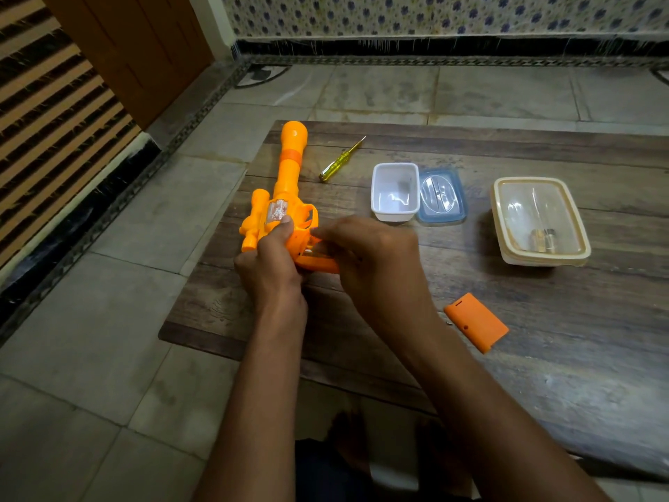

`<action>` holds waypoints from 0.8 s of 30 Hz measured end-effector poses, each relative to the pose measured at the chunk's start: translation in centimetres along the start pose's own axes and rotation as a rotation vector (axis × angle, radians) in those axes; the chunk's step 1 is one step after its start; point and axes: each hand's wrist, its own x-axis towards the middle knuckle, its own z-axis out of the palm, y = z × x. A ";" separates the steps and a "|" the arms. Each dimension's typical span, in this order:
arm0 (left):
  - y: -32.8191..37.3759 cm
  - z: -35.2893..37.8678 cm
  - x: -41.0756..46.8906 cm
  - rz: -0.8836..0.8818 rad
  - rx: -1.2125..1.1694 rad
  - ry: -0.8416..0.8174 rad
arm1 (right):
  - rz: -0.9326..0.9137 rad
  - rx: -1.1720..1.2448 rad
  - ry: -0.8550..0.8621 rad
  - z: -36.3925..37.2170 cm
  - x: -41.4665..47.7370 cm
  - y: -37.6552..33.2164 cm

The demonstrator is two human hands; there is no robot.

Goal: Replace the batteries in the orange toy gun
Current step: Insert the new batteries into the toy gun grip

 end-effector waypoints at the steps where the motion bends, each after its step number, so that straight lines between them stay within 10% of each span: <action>1: 0.1 0.1 -0.1 -0.013 -0.021 -0.004 | 0.047 0.042 0.064 -0.3 0.0 0.0; 14: -0.4 0.1 0.6 0.019 0.038 -0.024 | 1.049 1.145 0.230 -2.2 0.7 -0.7; 24: -0.7 0.1 1.0 0.042 0.050 -0.007 | 1.028 1.241 0.116 -3.5 1.1 -0.1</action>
